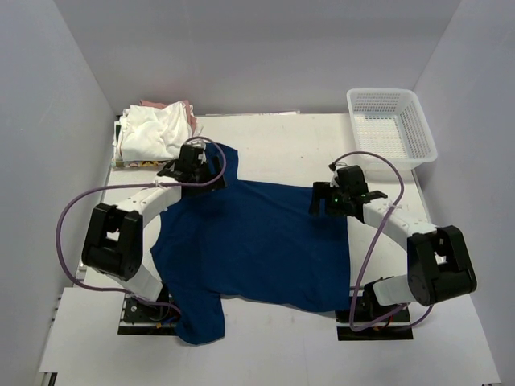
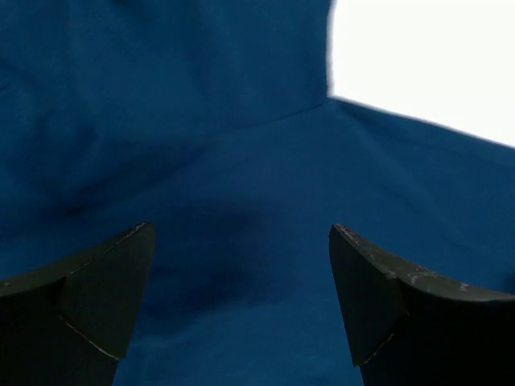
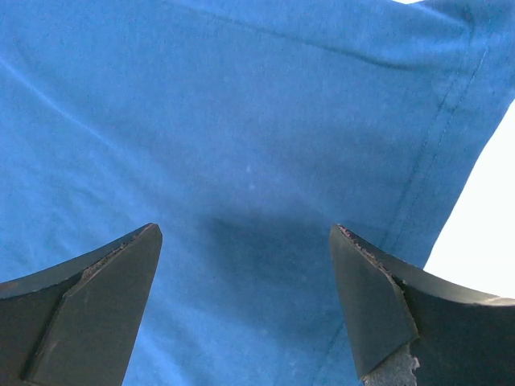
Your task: Fold and stack the t-shirts
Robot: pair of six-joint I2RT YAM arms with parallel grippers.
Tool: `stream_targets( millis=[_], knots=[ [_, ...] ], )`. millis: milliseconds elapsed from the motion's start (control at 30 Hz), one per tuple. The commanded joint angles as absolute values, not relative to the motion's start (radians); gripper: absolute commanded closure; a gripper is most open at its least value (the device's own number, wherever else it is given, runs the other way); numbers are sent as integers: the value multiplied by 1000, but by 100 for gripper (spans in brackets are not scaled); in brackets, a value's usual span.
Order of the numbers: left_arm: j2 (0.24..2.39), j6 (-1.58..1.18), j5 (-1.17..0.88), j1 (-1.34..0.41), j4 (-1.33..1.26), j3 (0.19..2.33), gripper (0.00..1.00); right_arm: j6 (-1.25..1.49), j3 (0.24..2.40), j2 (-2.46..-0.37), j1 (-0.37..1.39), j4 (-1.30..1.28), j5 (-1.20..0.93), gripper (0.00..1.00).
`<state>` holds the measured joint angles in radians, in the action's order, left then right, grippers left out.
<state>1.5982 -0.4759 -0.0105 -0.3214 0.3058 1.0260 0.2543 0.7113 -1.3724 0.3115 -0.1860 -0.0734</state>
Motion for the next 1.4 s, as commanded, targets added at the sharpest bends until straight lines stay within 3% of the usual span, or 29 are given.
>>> stream_targets(
  millis=[0, 233, 367, 500, 800, 1000, 1200, 1367],
  knots=[
    [1555, -477, 63, -324, 333, 992, 1, 252, 771, -1414, 324, -238, -29, 10],
    [1727, -477, 63, -324, 344, 1055, 1, 287, 837, -1529, 325, -265, 78, 10],
    [1802, -477, 2, -324, 334, 1097, 1, 287, 954, -1669, 315, -324, 184, 10],
    [1883, -486, -46, -324, 307, 1146, 1, 264, 1104, -1830, 290, -347, 151, 10],
    [2169, -468, -46, -295, 417, 1526, 1, 209, 1651, -2201, 197, -512, 144, 10],
    [2342, -379, -44, -295, 463, 1872, 1, 170, 1913, -2313, 167, -548, 132, 10],
    [2399, -319, -54, -295, 531, 2036, 1, 94, 1931, -2263, 170, -540, 91, 10],
    [2174, -285, -34, -318, 529, 1825, 1, 78, 1734, -2000, 183, -419, 17, 10]
  ],
)
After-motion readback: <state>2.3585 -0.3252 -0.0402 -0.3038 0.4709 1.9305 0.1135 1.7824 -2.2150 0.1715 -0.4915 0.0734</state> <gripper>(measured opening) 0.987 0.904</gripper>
